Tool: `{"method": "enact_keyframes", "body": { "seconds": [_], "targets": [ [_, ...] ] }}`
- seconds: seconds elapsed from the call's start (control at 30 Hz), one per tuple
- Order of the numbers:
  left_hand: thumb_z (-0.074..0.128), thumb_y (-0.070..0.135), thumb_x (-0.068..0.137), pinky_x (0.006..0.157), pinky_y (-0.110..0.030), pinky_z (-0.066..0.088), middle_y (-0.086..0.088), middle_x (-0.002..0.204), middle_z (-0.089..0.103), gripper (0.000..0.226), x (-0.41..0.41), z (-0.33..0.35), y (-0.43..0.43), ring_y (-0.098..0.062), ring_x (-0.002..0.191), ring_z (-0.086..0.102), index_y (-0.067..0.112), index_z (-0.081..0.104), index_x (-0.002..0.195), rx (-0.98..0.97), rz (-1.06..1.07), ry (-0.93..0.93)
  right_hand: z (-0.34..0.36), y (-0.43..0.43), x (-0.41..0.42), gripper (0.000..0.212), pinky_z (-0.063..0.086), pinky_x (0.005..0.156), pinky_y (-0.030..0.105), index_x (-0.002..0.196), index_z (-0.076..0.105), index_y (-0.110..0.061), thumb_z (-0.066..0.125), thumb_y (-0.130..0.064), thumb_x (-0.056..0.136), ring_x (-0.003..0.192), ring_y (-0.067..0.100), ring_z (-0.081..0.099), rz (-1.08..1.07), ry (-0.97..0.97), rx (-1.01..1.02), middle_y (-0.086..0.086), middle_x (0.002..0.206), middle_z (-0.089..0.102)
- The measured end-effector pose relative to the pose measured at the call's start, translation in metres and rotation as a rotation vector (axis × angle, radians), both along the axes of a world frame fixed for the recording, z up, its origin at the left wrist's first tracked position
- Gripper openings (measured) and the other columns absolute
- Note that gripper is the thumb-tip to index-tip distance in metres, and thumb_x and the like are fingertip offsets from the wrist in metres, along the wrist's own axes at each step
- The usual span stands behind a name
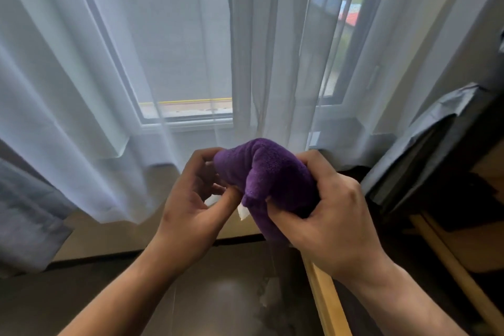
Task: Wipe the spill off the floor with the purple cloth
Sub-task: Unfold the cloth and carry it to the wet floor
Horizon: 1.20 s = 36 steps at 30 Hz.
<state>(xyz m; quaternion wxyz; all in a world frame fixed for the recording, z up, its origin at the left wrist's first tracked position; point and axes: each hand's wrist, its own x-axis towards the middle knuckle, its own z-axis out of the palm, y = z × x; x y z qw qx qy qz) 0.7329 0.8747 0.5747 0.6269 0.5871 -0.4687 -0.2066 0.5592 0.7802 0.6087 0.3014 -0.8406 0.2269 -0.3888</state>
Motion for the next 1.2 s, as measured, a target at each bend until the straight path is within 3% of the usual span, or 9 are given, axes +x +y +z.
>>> {"method": "enact_keyframes", "body": {
  "seconds": [0.23, 0.4, 0.5, 0.67, 0.73, 0.83, 0.97, 1.1, 1.2],
  "targets": [
    [0.069, 0.012, 0.087, 0.082, -0.068, 0.051, -0.017, 0.100, 0.071, 0.035, 0.031, 0.013, -0.001, -0.044, 0.096, 0.067, 0.012, 0.055, 0.120, -0.038, -0.151, 0.006, 0.006, 0.026, 0.020, 0.037, 0.053, 0.055, 0.037, 0.105, 0.058, -0.025, 0.080, -0.040, 0.080, 0.064, 0.014, 0.064, -0.152, -0.006, -0.021, -0.010, 0.072, 0.059],
    [0.068, 0.017, 0.085, 0.080, -0.066, 0.052, -0.019, 0.097, 0.068, 0.036, 0.030, 0.013, 0.000, -0.047, 0.092, 0.064, 0.016, 0.055, 0.119, -0.057, -0.241, 0.039, 0.005, 0.037, 0.015, 0.036, 0.053, 0.055, 0.038, 0.106, 0.059, -0.024, 0.081, -0.038, 0.080, 0.064, 0.016, 0.064, -0.184, -0.020, 0.025, -0.008, 0.073, 0.060],
    [0.068, 0.010, 0.088, 0.079, -0.065, 0.054, -0.018, 0.098, 0.069, 0.035, 0.019, 0.002, -0.005, -0.047, 0.093, 0.064, 0.016, 0.055, 0.119, -0.012, -0.281, 0.091, -0.005, 0.034, 0.006, 0.036, 0.055, 0.056, 0.036, 0.107, 0.060, -0.024, 0.079, -0.040, 0.081, 0.068, 0.015, 0.066, -0.189, -0.004, 0.060, -0.009, 0.076, 0.062],
    [0.064, -0.003, 0.093, 0.077, -0.032, 0.057, -0.015, 0.101, 0.073, 0.038, -0.001, -0.037, -0.017, -0.023, 0.090, 0.072, 0.009, 0.051, 0.127, 0.129, -0.279, 0.164, -0.038, 0.019, -0.013, 0.039, 0.056, 0.058, 0.032, 0.111, 0.061, -0.023, 0.077, -0.043, 0.082, 0.073, 0.012, 0.067, -0.187, 0.043, 0.099, -0.011, 0.083, 0.064],
    [0.066, 0.003, 0.094, 0.080, -0.034, 0.058, -0.014, 0.104, 0.073, 0.040, -0.007, -0.061, -0.021, -0.026, 0.094, 0.073, 0.013, 0.051, 0.130, 0.202, -0.275, 0.197, -0.062, 0.011, -0.020, 0.039, 0.056, 0.059, 0.031, 0.112, 0.061, -0.022, 0.077, -0.041, 0.082, 0.074, 0.011, 0.067, -0.177, 0.069, 0.135, -0.012, 0.084, 0.064],
    [0.071, 0.021, 0.087, 0.092, -0.056, 0.057, -0.015, 0.109, 0.073, 0.048, -0.013, -0.109, -0.027, -0.039, 0.103, 0.069, 0.021, 0.053, 0.132, 0.288, -0.250, 0.257, -0.108, 0.001, -0.028, 0.035, 0.054, 0.059, 0.035, 0.109, 0.062, -0.023, 0.078, -0.037, 0.081, 0.073, 0.011, 0.066, -0.181, 0.101, 0.201, -0.012, 0.082, 0.064],
    [0.071, 0.020, 0.083, 0.093, -0.063, 0.053, -0.019, 0.111, 0.070, 0.046, -0.024, -0.192, -0.034, -0.044, 0.103, 0.065, 0.021, 0.057, 0.126, 0.397, -0.278, 0.309, -0.186, -0.009, -0.034, 0.035, 0.053, 0.062, 0.039, 0.106, 0.063, -0.026, 0.073, -0.046, 0.080, 0.073, 0.013, 0.065, -0.192, 0.172, 0.264, -0.009, 0.081, 0.065],
    [0.071, 0.027, 0.078, 0.085, -0.049, 0.056, -0.022, 0.110, 0.066, 0.048, -0.039, -0.283, -0.036, -0.025, 0.092, 0.063, 0.019, 0.057, 0.124, 0.486, -0.295, 0.403, -0.279, -0.012, -0.040, 0.035, 0.053, 0.064, 0.039, 0.108, 0.063, -0.027, 0.074, -0.044, 0.079, 0.075, 0.012, 0.065, -0.211, 0.243, 0.346, -0.011, 0.083, 0.066],
    [0.072, 0.011, 0.088, 0.085, -0.035, 0.059, -0.012, 0.108, 0.071, 0.041, -0.046, -0.355, -0.034, -0.017, 0.094, 0.068, 0.018, 0.057, 0.125, 0.578, -0.311, 0.461, -0.354, -0.009, -0.044, 0.037, 0.054, 0.066, 0.037, 0.113, 0.062, -0.029, 0.073, -0.044, 0.081, 0.080, 0.011, 0.067, -0.189, 0.294, 0.438, -0.014, 0.088, 0.066]
  ]
}}
